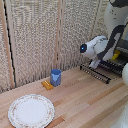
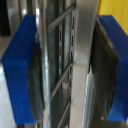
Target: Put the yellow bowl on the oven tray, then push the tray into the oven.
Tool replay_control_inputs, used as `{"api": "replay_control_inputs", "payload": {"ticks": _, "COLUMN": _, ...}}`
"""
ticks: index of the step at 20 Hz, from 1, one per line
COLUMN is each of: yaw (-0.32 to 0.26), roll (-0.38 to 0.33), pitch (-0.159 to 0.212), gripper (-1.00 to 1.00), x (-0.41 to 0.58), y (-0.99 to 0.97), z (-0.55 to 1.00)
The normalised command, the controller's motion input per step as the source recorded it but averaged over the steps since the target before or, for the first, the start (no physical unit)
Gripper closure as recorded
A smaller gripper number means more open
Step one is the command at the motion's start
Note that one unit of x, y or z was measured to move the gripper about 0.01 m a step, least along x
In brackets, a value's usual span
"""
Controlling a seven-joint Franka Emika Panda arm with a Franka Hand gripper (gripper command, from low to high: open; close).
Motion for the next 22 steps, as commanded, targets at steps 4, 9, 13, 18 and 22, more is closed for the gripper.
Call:
{"api": "replay_control_inputs", "payload": {"ticks": 4, "yaw": 0.057, "roll": 0.168, "pitch": -0.051, "gripper": 1.00, "x": 0.156, "y": -0.74, "z": 0.44}}
{"api": "replay_control_inputs", "payload": {"ticks": 9, "yaw": 0.042, "roll": 0.201, "pitch": -0.124, "gripper": 1.00, "x": 0.196, "y": -0.70, "z": 0.46}}
{"api": "replay_control_inputs", "payload": {"ticks": 13, "yaw": 0.110, "roll": 0.018, "pitch": -0.035, "gripper": 1.00, "x": 0.054, "y": -0.45, "z": 0.00}}
{"api": "replay_control_inputs", "payload": {"ticks": 18, "yaw": 0.032, "roll": -0.120, "pitch": -0.080, "gripper": 1.00, "x": -0.075, "y": -0.17, "z": -0.04}}
{"api": "replay_control_inputs", "payload": {"ticks": 22, "yaw": 0.155, "roll": -0.076, "pitch": -0.073, "gripper": 1.00, "x": 0.037, "y": -0.67, "z": 0.02}}
